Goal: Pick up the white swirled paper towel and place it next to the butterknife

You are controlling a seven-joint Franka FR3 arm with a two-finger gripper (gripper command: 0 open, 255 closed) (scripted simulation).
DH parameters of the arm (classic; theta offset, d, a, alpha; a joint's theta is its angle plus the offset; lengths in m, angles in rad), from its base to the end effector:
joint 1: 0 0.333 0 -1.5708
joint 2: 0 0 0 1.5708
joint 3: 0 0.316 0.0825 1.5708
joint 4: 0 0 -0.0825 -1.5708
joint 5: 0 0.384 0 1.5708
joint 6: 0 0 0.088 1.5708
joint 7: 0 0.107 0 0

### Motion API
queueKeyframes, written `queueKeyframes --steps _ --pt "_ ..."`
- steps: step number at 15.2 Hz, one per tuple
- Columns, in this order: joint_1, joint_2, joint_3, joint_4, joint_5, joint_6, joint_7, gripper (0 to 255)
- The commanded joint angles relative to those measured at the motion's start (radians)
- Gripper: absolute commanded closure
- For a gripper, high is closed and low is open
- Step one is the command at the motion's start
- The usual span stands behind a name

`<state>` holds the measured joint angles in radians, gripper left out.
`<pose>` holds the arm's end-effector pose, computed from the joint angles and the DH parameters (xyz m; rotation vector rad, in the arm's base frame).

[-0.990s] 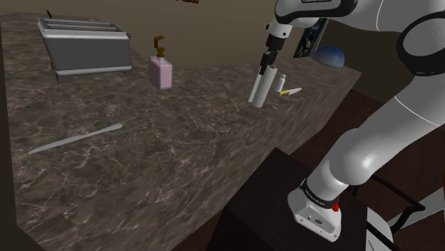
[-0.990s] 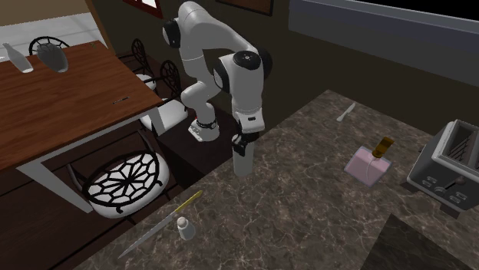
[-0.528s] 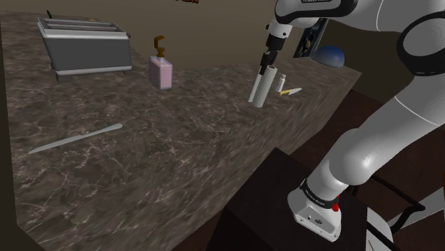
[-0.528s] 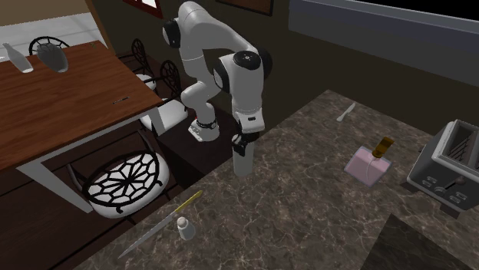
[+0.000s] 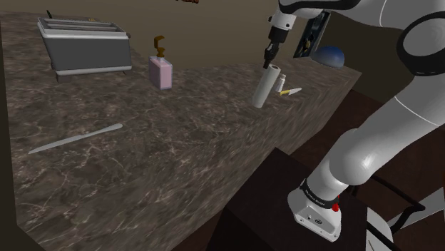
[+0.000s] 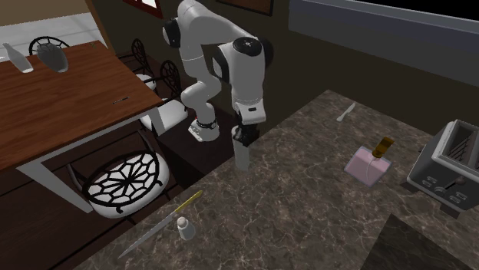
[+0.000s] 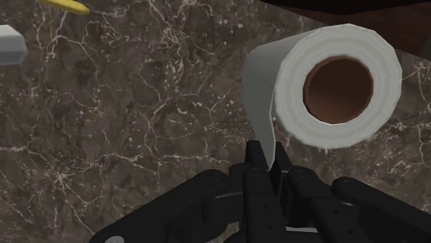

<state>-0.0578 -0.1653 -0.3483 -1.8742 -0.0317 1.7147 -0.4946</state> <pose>0.4648 -0.2155 0.5751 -3.1138 -0.1521 -0.0114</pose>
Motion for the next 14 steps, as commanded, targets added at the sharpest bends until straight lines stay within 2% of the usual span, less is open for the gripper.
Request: queueKeyframes --steps 1,8,14 --pt "0.000 0.005 -0.001 0.030 0.002 -0.026 -0.002 255" --pt "0.001 0.020 -0.001 0.136 0.007 -0.117 -0.005 255" --pt "0.061 -0.040 0.093 0.068 0.005 -0.108 0.151 255"
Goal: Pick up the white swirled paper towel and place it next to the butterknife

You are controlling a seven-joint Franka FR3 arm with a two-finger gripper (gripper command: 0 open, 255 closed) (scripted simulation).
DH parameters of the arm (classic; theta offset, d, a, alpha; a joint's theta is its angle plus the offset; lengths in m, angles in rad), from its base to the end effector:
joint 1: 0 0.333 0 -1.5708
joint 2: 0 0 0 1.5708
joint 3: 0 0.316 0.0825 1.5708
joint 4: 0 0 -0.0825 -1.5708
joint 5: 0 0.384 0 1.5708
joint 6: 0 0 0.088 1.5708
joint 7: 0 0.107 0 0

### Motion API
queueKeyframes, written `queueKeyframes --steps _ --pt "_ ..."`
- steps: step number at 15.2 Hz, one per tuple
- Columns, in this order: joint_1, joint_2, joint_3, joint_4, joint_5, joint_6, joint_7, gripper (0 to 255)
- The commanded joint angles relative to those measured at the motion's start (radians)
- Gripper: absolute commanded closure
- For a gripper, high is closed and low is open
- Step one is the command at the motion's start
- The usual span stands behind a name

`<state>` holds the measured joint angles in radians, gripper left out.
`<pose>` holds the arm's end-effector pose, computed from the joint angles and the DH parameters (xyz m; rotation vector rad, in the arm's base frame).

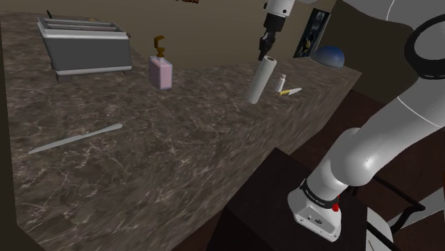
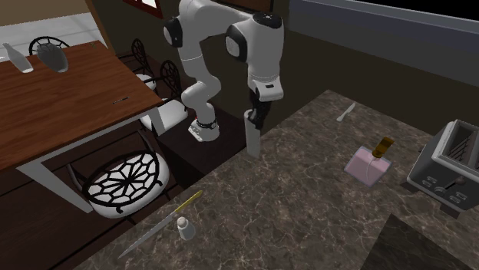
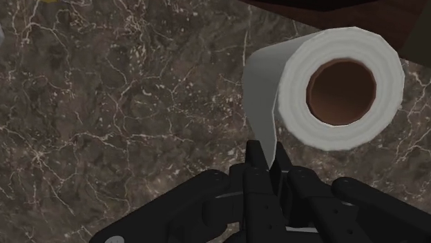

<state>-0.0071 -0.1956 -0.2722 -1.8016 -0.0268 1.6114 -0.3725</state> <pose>0.4734 -0.1516 0.6174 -3.1130 -0.1547 -0.0103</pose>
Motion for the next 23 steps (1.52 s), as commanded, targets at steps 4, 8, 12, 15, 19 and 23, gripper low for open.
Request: queueKeyframes --steps 4,8,12,15,19,23 --pt "0.049 -0.028 0.079 -0.027 0.009 -0.001 0.129 255" --pt "0.088 -0.028 0.140 -0.030 0.022 0.003 0.226 255" --pt "0.126 -0.012 0.199 -0.015 0.036 0.005 0.322 255" --pt "0.155 0.011 0.242 0.008 0.045 0.006 0.393 255" --pt "0.195 0.055 0.297 0.056 0.053 0.005 0.486 255" --pt "0.235 0.116 0.350 0.124 0.055 0.000 0.579 255"
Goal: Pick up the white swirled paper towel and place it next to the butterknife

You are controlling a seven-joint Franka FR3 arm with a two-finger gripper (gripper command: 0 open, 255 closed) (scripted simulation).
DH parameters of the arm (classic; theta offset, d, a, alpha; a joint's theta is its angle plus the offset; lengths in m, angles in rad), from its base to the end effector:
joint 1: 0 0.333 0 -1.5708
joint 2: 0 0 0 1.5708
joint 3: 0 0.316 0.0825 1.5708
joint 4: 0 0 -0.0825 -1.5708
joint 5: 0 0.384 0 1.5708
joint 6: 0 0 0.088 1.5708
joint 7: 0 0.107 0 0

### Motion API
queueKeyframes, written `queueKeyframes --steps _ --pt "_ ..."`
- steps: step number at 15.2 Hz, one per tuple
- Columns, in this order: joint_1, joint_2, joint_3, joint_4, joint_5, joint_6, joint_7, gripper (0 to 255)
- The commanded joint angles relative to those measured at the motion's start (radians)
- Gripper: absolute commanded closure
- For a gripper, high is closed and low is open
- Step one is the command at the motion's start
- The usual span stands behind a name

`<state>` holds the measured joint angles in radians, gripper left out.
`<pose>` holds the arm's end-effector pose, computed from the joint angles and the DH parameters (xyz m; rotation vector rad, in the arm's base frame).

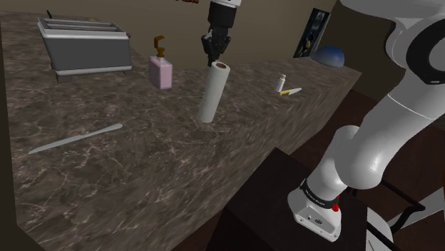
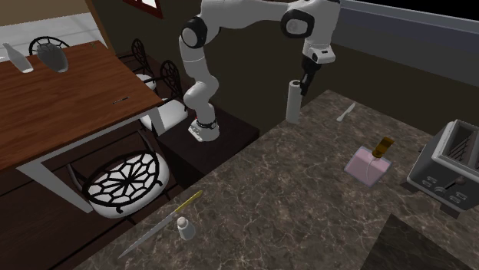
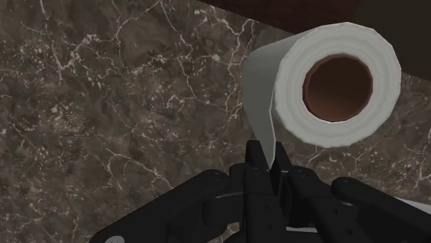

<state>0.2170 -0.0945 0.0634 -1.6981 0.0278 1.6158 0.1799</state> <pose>0.5063 0.1504 0.6192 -3.1138 -0.1545 -0.0105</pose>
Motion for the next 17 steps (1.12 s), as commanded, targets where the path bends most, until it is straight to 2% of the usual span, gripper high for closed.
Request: queueKeyframes --steps 1,10,14,17 --pt "0.021 0.033 0.026 0.041 -0.001 -0.007 0.049 255" --pt "0.127 0.243 0.125 0.299 -0.037 -0.054 0.253 255" --pt "0.190 0.373 0.157 0.476 -0.071 -0.102 0.338 255" --pt "0.250 0.498 0.173 0.658 -0.105 -0.162 0.396 255"
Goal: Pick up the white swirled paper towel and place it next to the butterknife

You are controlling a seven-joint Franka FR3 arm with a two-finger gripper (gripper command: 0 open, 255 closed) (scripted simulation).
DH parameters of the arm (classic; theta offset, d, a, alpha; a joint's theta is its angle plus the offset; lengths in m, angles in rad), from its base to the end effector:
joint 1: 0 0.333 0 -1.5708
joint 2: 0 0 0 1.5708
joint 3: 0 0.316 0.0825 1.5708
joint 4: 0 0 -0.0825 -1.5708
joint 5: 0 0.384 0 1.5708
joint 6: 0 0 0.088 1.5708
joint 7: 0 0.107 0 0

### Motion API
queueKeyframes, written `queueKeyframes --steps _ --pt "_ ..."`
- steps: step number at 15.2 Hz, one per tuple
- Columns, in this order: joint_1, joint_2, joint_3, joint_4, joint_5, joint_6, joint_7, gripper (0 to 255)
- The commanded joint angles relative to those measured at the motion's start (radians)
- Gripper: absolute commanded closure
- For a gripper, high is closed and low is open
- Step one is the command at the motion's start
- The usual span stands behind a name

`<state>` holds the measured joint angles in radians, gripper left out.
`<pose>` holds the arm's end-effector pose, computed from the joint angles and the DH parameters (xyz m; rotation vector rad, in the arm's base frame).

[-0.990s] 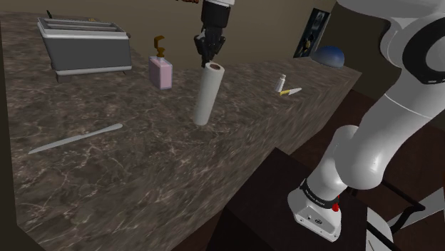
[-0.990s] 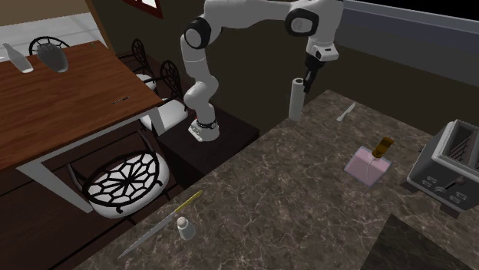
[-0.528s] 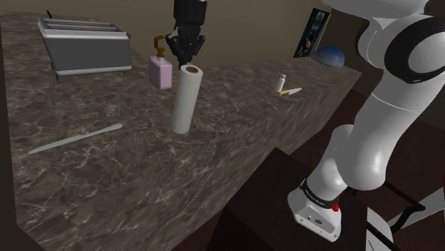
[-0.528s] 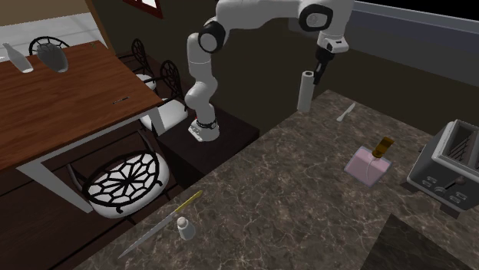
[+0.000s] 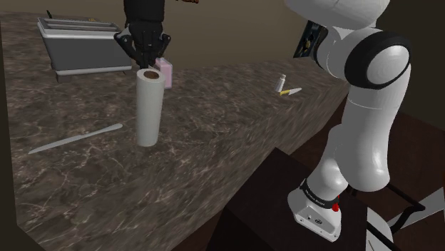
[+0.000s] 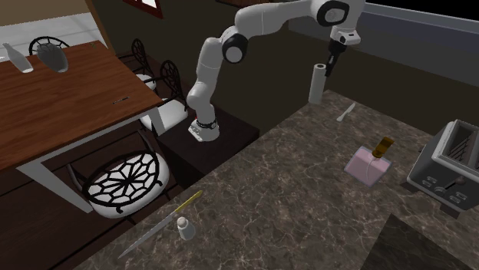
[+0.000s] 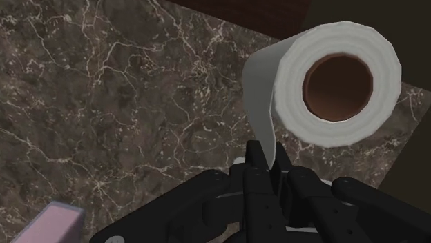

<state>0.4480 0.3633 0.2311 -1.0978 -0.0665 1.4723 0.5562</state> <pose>0.5299 0.3754 0.6215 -3.1137 -0.1563 -0.0115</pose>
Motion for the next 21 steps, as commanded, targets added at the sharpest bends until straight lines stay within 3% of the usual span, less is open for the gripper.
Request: queueKeyframes --steps 1,13,21 --pt "0.037 0.077 0.007 0.115 -0.020 -0.039 0.033 255" --pt "0.008 -0.006 0.005 -0.186 0.000 0.179 0.028 255" --pt "0.009 -0.006 0.005 -0.186 0.000 0.179 0.028 255"
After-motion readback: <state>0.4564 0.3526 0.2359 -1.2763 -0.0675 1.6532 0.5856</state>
